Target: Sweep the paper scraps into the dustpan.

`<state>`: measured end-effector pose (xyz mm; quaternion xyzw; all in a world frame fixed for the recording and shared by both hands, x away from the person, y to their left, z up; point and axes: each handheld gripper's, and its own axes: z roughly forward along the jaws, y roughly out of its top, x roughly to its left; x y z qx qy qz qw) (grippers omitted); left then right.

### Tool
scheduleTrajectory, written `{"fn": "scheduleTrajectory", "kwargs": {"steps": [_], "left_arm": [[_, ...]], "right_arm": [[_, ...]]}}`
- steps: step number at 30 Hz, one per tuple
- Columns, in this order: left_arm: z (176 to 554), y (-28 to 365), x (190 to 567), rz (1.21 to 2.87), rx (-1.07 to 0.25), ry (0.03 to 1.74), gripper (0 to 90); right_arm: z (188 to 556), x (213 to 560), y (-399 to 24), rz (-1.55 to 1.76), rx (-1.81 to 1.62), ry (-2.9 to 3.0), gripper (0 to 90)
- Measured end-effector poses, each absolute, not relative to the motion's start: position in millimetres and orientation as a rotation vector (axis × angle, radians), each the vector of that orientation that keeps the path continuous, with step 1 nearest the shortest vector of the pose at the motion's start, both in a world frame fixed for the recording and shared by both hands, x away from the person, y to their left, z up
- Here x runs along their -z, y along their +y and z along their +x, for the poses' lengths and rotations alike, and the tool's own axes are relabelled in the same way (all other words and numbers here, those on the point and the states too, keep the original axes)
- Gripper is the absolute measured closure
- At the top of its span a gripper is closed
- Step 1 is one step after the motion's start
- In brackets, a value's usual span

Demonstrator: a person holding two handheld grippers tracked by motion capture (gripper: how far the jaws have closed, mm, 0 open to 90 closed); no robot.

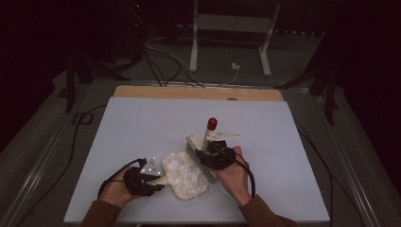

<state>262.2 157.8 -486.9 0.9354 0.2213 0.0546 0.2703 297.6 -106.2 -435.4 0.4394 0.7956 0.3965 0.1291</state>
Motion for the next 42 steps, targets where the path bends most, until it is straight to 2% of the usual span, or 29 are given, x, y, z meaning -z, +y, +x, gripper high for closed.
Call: {"fn": "scheduleTrajectory", "kwargs": {"steps": [10,21,28,42], "left_arm": [[262,158,487,2.521,-0.147,0.595,66.3],[263,158,488,2.52,-0.143,0.597,66.3],[263,155,487,2.522,-0.147,0.591,66.3],[262,155,489,2.495,-0.144,0.592,66.4]], "right_arm": [[305,438,-116,1.312,-1.12,2.263,66.4],[307,456,-118,1.31,-0.999,2.257,66.4],[290,457,-101,1.265,-1.032,2.318,66.2],[286,449,-78,1.218,-1.073,2.379,66.4]]}}
